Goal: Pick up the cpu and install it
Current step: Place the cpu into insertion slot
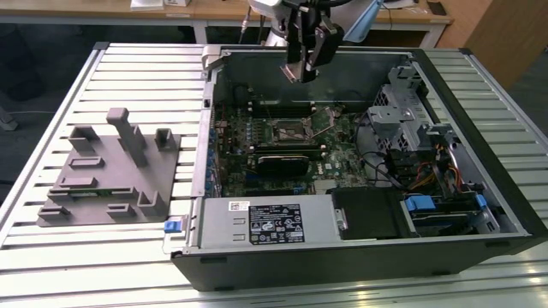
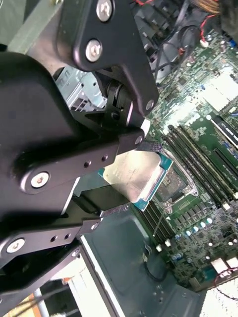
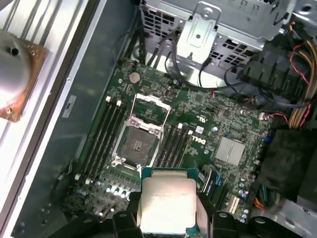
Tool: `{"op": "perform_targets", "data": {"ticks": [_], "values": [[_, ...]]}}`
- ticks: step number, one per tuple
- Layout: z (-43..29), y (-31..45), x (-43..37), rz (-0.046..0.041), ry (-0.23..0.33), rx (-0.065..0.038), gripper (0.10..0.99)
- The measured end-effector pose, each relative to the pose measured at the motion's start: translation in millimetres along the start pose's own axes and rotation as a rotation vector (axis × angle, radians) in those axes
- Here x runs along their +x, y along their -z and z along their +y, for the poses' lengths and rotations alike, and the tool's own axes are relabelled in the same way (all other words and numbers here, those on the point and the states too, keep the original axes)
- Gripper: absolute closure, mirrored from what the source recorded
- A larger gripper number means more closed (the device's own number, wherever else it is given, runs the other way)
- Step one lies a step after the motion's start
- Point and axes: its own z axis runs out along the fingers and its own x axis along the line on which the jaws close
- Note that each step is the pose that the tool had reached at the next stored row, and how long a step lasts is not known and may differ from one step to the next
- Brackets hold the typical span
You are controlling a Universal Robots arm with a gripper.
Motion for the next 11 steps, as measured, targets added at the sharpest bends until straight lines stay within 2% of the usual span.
{"op": "perform_targets", "data": {"ticks": [11], "values": [[0.1, -2.6, 0.6, -0.0065, -0.153, -0.001, 0.557]]}}
